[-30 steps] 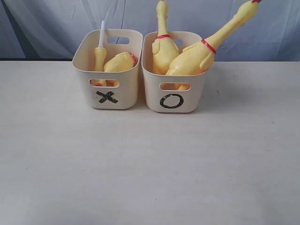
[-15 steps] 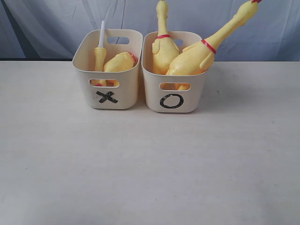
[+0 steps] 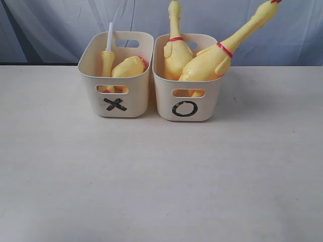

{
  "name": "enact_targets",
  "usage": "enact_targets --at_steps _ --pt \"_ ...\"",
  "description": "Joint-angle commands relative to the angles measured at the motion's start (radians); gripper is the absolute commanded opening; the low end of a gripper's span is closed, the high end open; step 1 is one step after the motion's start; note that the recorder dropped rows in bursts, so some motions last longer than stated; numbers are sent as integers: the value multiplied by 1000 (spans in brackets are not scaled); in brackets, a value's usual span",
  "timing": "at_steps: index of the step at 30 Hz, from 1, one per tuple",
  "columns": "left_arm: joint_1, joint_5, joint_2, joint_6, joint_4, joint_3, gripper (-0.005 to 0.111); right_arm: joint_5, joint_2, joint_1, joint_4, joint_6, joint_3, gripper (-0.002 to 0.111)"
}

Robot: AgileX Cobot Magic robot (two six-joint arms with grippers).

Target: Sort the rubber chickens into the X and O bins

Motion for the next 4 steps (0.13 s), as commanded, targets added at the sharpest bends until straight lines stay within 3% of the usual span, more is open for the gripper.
enact_targets --at_steps 1,4 --pt "-4 -6 -5 -7 2 4 14 -2 -5 -5 -5 -7 1 0" --pt "-4 -6 -5 -7 2 4 14 -2 -5 -5 -5 -7 1 0"
